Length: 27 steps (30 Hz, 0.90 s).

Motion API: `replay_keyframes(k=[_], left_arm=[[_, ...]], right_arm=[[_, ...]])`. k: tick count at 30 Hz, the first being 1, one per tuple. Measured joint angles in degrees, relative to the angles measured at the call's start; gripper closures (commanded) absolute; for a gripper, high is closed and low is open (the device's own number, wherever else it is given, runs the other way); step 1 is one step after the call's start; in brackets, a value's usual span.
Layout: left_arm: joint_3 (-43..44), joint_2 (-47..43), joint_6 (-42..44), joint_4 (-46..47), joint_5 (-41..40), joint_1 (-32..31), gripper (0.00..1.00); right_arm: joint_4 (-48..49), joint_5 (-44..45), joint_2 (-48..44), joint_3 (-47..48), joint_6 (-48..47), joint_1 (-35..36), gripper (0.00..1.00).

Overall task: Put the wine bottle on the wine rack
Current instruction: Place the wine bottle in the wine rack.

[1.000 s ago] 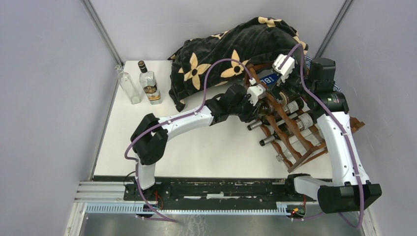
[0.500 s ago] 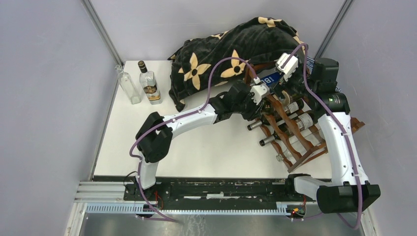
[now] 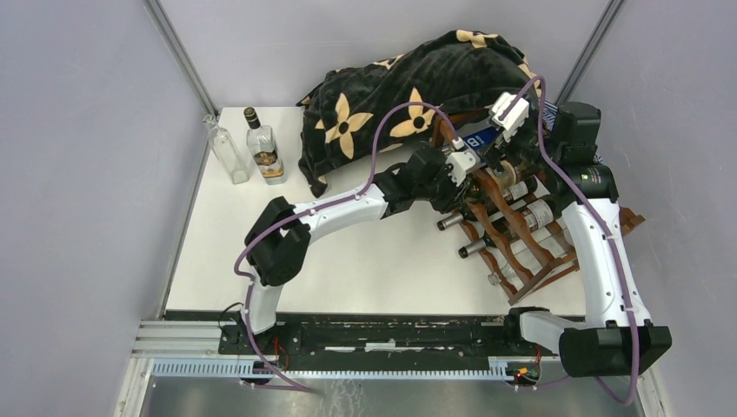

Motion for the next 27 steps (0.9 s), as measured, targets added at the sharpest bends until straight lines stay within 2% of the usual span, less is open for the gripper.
replay_keyframes(k=[27], left_arm=[[3.5, 4.1, 0.0, 1.9, -0.8, -0.2, 0.97]], right_arm=[[1.5, -2.4, -0.2, -0.6, 1.4, -3.1, 0.02]])
